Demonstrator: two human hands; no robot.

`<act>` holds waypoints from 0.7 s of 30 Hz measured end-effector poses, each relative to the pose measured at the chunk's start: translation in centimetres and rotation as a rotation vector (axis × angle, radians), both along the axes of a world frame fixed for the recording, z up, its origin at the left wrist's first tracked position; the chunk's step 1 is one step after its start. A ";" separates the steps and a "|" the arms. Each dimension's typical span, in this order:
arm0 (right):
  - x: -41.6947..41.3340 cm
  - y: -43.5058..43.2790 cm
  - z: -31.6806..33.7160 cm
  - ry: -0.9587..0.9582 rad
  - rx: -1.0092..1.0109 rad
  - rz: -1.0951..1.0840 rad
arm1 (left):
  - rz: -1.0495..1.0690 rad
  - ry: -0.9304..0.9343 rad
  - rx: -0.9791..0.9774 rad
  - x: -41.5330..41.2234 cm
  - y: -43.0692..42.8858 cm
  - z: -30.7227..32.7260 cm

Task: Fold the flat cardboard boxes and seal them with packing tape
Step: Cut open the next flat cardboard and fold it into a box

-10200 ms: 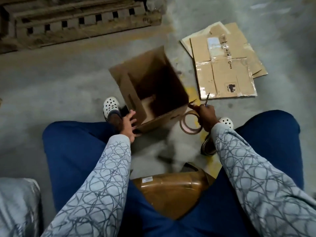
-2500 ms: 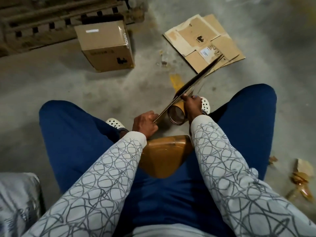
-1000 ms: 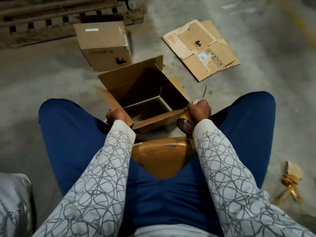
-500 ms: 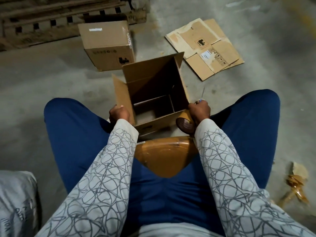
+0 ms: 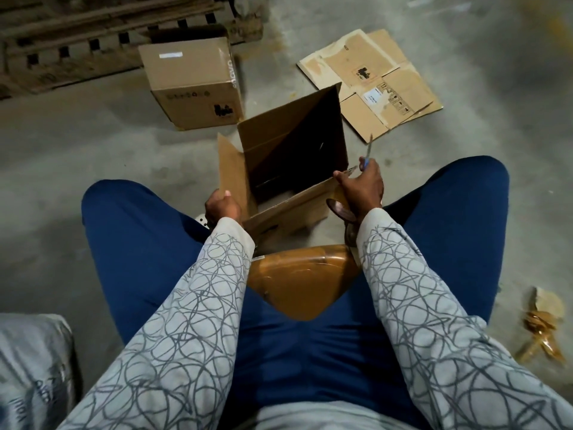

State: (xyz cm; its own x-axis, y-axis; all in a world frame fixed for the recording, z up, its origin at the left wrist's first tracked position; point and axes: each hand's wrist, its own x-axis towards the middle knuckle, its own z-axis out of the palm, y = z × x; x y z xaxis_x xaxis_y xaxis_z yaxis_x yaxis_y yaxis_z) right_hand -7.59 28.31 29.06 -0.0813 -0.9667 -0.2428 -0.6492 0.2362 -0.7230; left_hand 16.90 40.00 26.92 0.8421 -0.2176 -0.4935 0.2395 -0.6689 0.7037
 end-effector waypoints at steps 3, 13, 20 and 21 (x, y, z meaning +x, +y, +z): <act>-0.3 -0.2 0.3 -0.075 0.047 0.095 | 0.068 -0.001 -0.051 0.0 0.1 -0.2; 0.7 1.7 -0.9 0.116 0.246 0.299 | 0.170 -0.085 -0.096 -0.4 -0.4 -0.7; 1.2 1.7 -0.3 0.016 0.096 0.279 | 0.061 -0.077 -0.068 -0.5 -0.7 -0.9; 1.4 1.6 -0.1 0.046 0.067 0.261 | 0.043 -0.082 -0.075 -0.6 -0.7 -0.9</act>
State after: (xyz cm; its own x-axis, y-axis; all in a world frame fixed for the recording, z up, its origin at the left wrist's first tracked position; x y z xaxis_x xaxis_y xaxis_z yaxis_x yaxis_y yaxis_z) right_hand -6.24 29.88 28.93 0.1564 -0.9382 -0.3089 -0.7263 0.1027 -0.6797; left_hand 16.27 39.27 25.98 0.8883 -0.2138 -0.4065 0.2068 -0.6041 0.7696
